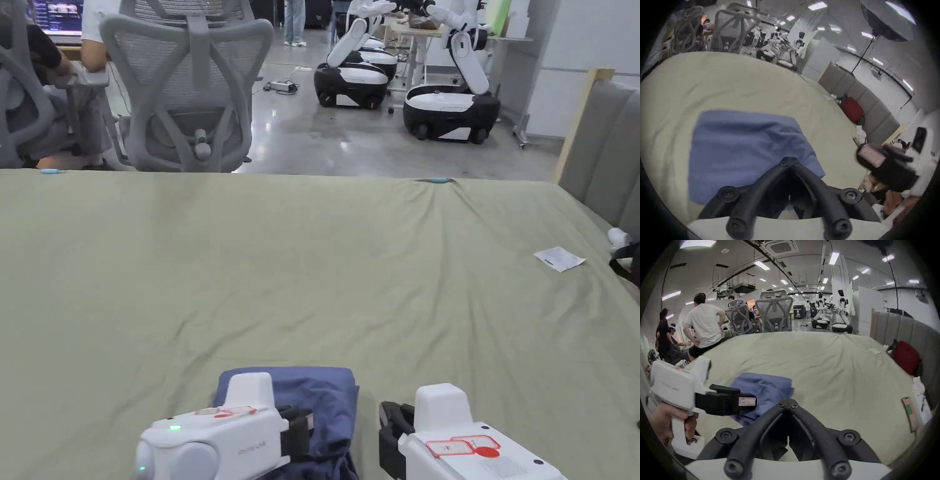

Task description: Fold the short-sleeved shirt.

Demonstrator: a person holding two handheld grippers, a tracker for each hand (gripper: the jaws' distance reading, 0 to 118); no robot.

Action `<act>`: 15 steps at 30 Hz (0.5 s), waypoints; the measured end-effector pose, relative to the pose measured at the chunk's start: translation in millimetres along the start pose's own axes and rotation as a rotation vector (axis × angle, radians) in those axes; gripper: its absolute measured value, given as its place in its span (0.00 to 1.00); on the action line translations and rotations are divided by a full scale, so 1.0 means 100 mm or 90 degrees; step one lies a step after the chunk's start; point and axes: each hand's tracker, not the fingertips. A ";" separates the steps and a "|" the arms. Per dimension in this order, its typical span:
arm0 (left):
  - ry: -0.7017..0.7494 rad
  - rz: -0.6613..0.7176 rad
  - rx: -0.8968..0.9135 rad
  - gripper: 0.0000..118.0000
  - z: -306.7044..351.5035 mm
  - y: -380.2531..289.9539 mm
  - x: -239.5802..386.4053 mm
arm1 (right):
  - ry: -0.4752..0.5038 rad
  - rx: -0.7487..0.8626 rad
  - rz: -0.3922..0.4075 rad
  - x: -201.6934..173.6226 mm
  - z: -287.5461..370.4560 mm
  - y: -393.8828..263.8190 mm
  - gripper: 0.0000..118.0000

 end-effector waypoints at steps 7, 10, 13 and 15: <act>0.053 0.111 0.056 0.75 0.46 0.07 -0.77 | 0.179 -0.056 -0.194 0.06 -0.79 0.02 0.00; 0.020 0.210 0.065 0.97 0.47 -0.05 -1.13 | 0.155 -0.112 -0.246 0.22 -1.00 -0.17 0.00; -0.079 0.344 0.010 0.97 0.18 -0.16 -1.35 | 0.043 -0.115 -0.270 0.38 -1.03 -0.36 0.00; -0.139 0.379 -0.007 0.95 -0.05 -0.20 -1.36 | 0.087 -0.097 -0.316 0.48 -0.99 -0.38 0.00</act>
